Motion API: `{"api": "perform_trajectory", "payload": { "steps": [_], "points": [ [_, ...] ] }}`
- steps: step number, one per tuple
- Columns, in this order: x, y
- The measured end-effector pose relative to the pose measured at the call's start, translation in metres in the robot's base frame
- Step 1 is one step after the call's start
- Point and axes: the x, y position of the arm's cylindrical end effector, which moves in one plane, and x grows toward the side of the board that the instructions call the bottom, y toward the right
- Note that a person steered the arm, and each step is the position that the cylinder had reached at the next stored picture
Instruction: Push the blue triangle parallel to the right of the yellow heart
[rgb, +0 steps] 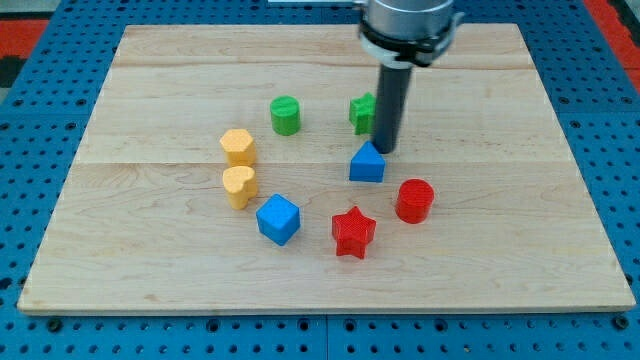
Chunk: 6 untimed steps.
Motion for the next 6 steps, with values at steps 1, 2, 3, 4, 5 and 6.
{"api": "perform_trajectory", "payload": {
  "steps": [1,2,3,4,5,6],
  "points": [
    [0.036,-0.071],
    [0.058,-0.076],
    [0.022,-0.070],
    [-0.005,-0.033],
    [0.052,0.005],
    [0.067,-0.060]
  ]
}}
